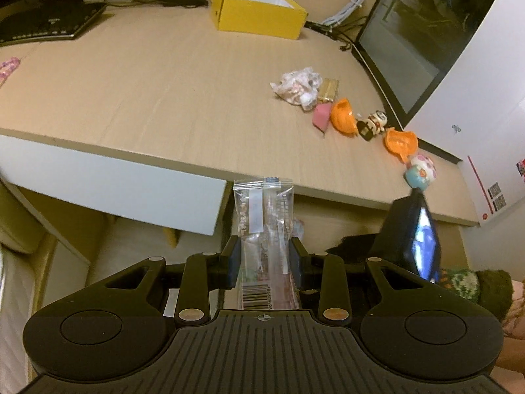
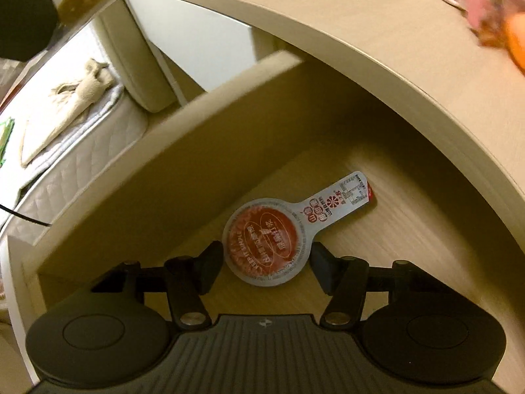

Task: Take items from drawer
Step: 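Lift the stick package with the left while the right grasps the red-and-white lid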

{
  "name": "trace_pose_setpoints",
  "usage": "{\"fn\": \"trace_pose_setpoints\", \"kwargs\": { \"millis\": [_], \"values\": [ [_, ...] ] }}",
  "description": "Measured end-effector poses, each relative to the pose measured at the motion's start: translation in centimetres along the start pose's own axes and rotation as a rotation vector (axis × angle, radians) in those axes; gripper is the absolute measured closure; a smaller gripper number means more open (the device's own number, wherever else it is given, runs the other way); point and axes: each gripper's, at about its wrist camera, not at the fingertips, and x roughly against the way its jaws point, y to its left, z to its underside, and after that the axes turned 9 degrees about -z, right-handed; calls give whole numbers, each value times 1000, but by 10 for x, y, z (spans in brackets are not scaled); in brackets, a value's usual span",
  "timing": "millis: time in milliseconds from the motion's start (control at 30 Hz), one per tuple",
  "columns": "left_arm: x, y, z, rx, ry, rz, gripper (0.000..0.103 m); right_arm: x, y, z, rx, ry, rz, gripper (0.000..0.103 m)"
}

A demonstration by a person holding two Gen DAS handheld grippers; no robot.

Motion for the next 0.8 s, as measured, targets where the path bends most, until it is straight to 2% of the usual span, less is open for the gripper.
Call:
{"fn": "trace_pose_setpoints", "kwargs": {
  "millis": [267, 333, 367, 433, 600, 800],
  "values": [
    [-18, -18, 6, -19, 34, 37, 68, 23, -17, 40, 27, 24, 92, 45],
    [-21, -21, 8, -22, 45, 44, 68, 26, -18, 45, 8, 8, 108, 41],
    [-22, -22, 9, -24, 49, 46, 68, 28, -19, 46, -11, -3, 113, 34],
    [-25, -23, 10, -26, 56, 52, 68, 30, -18, 46, -34, -23, 111, 27],
    [-34, -22, 13, -26, 84, 65, 68, 20, -20, 36, -93, -19, 144, 24],
    [-35, -20, 15, -26, 87, 66, 68, 6, -33, 24, -202, -3, 160, 26]
  ]
}}
